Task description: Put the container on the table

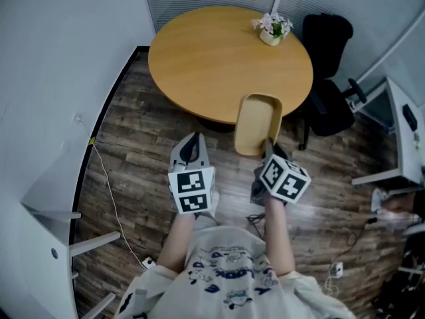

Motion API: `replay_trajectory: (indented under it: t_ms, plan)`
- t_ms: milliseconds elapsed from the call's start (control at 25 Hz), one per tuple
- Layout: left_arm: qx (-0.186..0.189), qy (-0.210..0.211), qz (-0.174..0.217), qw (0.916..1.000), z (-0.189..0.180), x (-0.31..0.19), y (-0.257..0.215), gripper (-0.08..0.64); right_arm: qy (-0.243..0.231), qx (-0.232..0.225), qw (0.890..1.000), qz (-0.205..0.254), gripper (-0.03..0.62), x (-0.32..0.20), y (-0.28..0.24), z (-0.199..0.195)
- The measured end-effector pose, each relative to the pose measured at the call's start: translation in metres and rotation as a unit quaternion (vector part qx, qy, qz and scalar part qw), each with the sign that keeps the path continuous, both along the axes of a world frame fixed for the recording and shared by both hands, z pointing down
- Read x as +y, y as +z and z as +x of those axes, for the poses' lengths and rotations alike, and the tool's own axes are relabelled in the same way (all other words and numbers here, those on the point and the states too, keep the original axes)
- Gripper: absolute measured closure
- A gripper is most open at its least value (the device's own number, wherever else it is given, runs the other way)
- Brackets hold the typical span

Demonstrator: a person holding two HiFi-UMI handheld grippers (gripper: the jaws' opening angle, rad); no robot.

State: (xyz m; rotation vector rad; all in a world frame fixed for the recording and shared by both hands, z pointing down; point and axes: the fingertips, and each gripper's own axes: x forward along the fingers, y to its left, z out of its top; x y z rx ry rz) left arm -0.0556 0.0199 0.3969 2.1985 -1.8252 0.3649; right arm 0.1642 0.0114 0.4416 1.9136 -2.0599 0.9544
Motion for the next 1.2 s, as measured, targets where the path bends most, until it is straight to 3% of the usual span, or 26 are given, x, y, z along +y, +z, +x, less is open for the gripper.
replay_trajectory:
  t_ms: [520,1200]
  plan:
    - [0.002,0.022,-0.006,0.9997,-0.019,-0.080,0.007,0.557,0.018,0.003,1.000,-0.008,0.581,-0.071,0.006,-0.021]
    - [0.010,0.019,-0.035,0.9992,-0.018,-0.114,0.031,0.557,0.017,0.014,0.999,-0.040,0.580,-0.104,0.027,-0.015]
